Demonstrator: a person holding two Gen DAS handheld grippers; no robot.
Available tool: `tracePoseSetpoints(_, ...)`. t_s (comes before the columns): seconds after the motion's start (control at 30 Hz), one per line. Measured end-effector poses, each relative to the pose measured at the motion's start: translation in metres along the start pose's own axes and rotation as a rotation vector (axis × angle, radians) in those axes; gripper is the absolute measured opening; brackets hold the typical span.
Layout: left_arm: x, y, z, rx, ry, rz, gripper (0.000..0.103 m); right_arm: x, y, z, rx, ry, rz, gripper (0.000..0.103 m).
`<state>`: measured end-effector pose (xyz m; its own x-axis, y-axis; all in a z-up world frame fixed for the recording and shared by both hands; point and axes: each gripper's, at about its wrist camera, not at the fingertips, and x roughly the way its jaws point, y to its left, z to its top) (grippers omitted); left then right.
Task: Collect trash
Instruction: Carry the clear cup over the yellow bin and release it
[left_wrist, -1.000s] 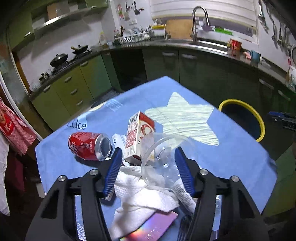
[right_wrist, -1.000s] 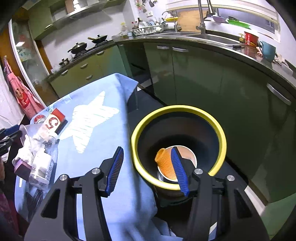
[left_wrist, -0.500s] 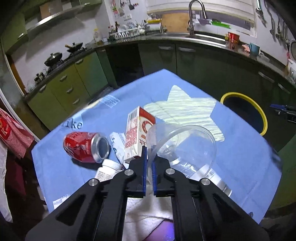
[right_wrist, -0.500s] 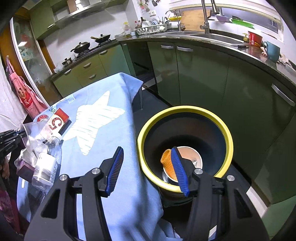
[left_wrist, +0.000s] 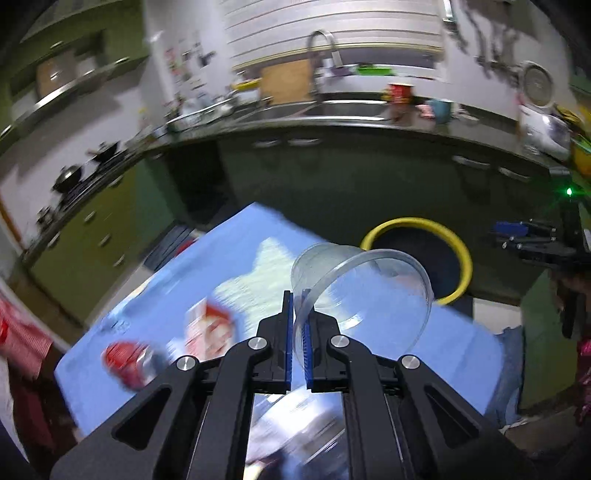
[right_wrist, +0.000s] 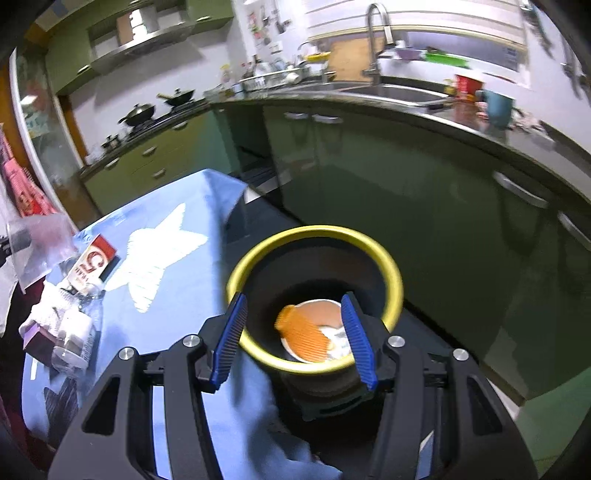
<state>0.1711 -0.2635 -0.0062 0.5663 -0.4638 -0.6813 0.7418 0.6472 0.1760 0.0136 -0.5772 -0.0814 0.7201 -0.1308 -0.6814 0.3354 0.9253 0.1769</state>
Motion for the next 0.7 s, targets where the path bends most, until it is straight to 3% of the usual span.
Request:
tracePoseSetpoints(0.13,0.036,-0.05,0.038,0.03,0.01,-0.114,0.005,-0.017,-0.025,-0.008,0.034,-0.02,-0.041,0.051)
tracePoseSetpoints(0.27,0.094,-0.106,0.069,0.062,0.073,-0.213,0.005,-0.024,-0.048,-0.016,0.07,-0.022,-0.063,0.051)
tracePoseSetpoints(0.43,0.163,-0.153,0.087,0.05,0.169,-0.262,0.006,-0.025,-0.065,-0.025,0.097,-0.014,-0.076,0.051)
tracePoseSetpoints(0.5,0.181,-0.161,0.089,0.036,0.18,-0.247,0.021,-0.026,-0.069,-0.027,0.102,-0.012,-0.08,0.051)
tracePoseSetpoints(0.57,0.189,-0.162,0.09,0.021,0.172,-0.221,0.06,-0.025,-0.072,-0.028,0.106,-0.009,-0.082,0.052)
tracePoseSetpoints(0.7,0.168,-0.148,0.088,-0.026,0.137,-0.227,0.062,-0.025,-0.069,-0.03,0.099,-0.005,-0.077,0.053)
